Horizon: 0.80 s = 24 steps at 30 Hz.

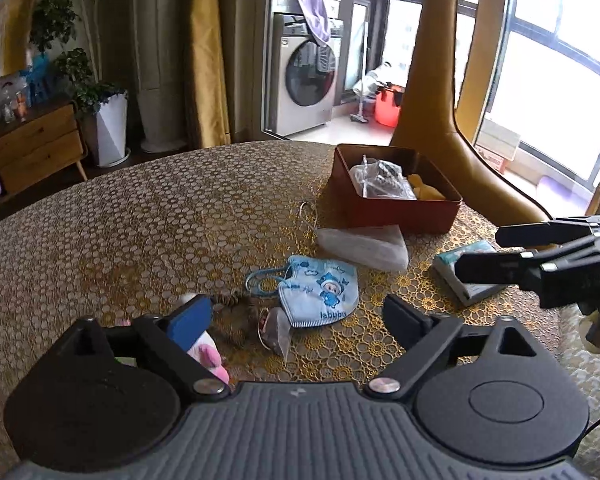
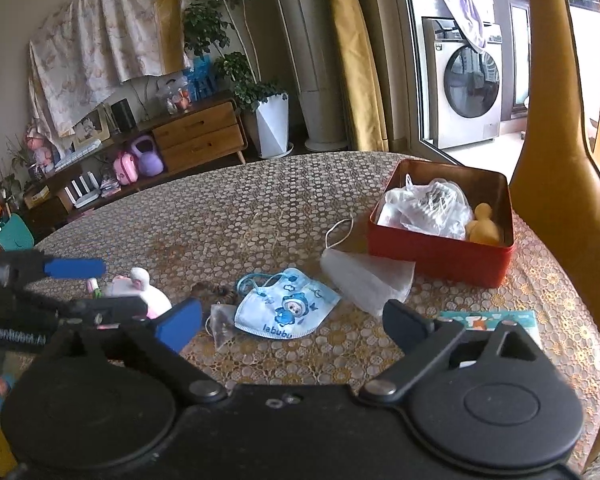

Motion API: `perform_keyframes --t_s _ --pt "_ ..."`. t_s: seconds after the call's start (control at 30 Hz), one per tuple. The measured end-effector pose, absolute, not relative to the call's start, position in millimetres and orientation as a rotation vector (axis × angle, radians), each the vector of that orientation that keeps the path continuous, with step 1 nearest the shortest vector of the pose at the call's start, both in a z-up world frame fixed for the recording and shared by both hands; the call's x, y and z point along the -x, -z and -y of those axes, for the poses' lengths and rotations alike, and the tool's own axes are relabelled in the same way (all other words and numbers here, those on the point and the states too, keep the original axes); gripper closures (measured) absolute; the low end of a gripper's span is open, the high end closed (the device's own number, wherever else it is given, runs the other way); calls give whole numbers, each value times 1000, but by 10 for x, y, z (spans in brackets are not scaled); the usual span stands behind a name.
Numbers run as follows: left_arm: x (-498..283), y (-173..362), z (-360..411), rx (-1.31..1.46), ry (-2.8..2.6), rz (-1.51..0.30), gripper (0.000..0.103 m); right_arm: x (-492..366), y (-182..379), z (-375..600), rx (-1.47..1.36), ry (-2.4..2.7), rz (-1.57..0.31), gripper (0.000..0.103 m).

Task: Organize soft objects
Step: 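Close the right gripper on the white translucent bag while the left gripper grasps the small clear pouch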

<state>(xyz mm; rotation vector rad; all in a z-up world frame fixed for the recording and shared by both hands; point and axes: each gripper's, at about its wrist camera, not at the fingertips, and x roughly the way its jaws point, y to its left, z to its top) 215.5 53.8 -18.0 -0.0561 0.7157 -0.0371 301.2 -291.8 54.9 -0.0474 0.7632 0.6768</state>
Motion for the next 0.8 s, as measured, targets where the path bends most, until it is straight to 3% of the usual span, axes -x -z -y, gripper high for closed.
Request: perform_keyframes --t_s 0.8 --pt "-2223 1036 -176 101 -243 -677 3 -3733 96 2912 106 -626 -868 5"
